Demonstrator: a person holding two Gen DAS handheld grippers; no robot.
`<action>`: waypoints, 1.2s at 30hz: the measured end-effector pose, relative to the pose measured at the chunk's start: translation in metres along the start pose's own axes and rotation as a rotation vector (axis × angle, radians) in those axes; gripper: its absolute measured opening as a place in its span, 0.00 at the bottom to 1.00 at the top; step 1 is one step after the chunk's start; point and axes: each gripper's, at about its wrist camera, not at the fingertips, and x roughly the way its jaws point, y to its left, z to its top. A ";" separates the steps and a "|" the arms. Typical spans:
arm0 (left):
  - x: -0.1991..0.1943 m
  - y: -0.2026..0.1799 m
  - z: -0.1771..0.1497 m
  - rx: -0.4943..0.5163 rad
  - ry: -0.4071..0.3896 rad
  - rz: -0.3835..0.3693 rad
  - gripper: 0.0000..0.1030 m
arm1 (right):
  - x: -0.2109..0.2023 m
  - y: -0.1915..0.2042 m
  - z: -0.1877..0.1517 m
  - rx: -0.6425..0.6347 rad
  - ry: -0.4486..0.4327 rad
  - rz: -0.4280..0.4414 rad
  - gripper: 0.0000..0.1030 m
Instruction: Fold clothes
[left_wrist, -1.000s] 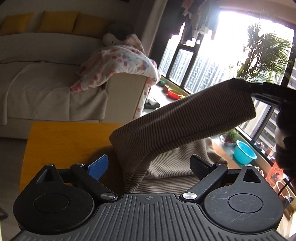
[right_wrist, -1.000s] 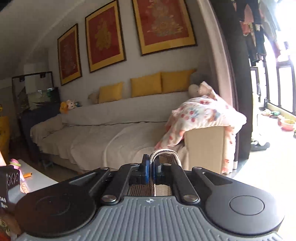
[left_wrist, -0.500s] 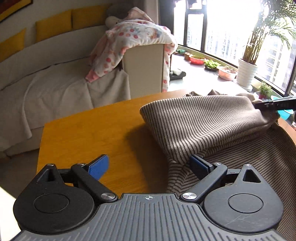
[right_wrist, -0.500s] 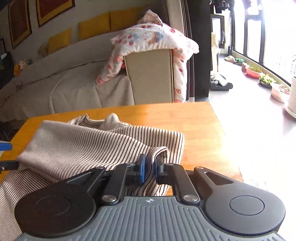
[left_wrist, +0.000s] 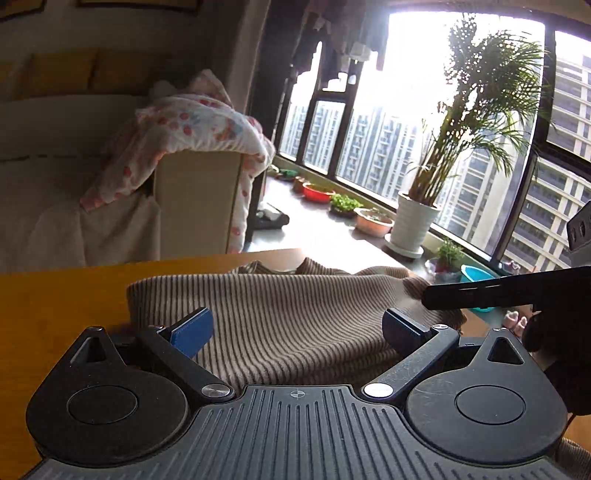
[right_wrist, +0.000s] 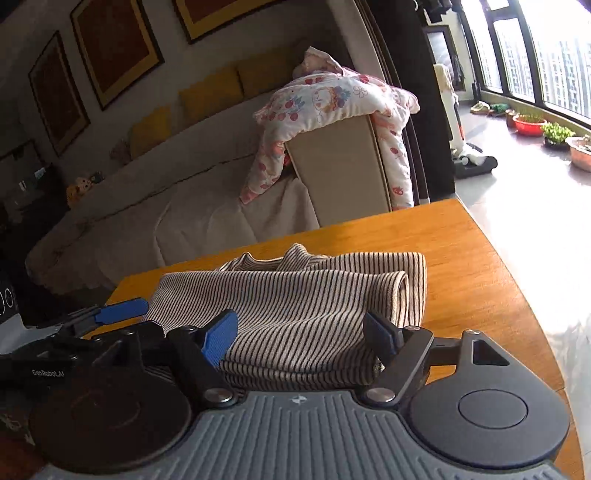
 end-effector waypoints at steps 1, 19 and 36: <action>0.001 0.008 -0.003 -0.040 0.026 0.024 0.95 | 0.005 -0.003 -0.004 0.010 0.007 0.001 0.74; -0.048 0.014 0.007 -0.027 -0.028 0.034 0.99 | -0.018 0.027 -0.009 -0.330 0.053 -0.199 0.75; -0.017 0.054 0.014 -0.253 0.155 0.041 1.00 | -0.005 -0.024 -0.002 -0.245 0.131 -0.207 0.69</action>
